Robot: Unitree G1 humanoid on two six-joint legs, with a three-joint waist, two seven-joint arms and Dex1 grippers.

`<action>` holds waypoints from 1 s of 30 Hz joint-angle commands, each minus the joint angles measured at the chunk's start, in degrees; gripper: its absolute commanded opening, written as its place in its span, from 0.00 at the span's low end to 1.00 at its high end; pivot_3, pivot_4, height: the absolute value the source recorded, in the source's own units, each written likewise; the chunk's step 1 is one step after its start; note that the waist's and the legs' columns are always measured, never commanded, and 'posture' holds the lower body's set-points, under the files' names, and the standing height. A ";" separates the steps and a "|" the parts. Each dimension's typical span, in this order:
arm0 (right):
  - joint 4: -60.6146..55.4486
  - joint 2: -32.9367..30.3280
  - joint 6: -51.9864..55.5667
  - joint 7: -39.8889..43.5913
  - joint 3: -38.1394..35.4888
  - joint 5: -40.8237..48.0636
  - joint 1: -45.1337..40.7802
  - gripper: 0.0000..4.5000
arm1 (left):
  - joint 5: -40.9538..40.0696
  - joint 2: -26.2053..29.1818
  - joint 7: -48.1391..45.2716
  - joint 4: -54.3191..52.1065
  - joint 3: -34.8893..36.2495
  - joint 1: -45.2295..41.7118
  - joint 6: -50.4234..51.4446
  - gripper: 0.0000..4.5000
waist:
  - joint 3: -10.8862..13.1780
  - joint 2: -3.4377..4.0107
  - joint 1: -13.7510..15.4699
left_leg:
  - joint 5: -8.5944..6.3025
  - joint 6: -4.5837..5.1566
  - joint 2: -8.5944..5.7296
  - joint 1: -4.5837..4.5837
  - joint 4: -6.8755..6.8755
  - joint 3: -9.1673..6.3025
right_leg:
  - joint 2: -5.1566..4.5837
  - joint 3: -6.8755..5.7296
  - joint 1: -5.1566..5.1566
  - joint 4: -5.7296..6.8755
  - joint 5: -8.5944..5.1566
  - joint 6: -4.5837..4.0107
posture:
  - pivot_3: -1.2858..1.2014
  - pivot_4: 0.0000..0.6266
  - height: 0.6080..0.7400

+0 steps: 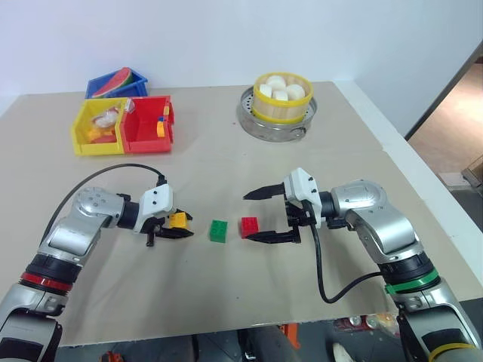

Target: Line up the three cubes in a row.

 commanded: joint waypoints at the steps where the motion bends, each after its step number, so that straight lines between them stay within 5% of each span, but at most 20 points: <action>1: -2.77 -0.81 -0.41 -0.38 -2.31 0.87 0.49 1.00 | -0.91 0.03 -2.01 -1.41 -0.40 -0.79 1.22 0.31 | 0.00 0.00 -0.01 | 0.00 0.00 0.00 0.00 0.01 0.01 | 0.00 0.01 0.00 0.00 0.01 0.01 | 0.52 0.24 1.00; 30: -2.97 -1.62 -1.20 -1.08 -2.21 0.65 1.98 1.00 | 4.63 0.46 -1.45 -1.66 -3.61 1.54 0.50 0.31 | 0.00 0.00 -0.06 | 0.01 0.01 0.00 0.16 0.05 0.00 | 0.04 0.04 0.05 0.17 0.01 0.00 | 0.52 0.24 1.00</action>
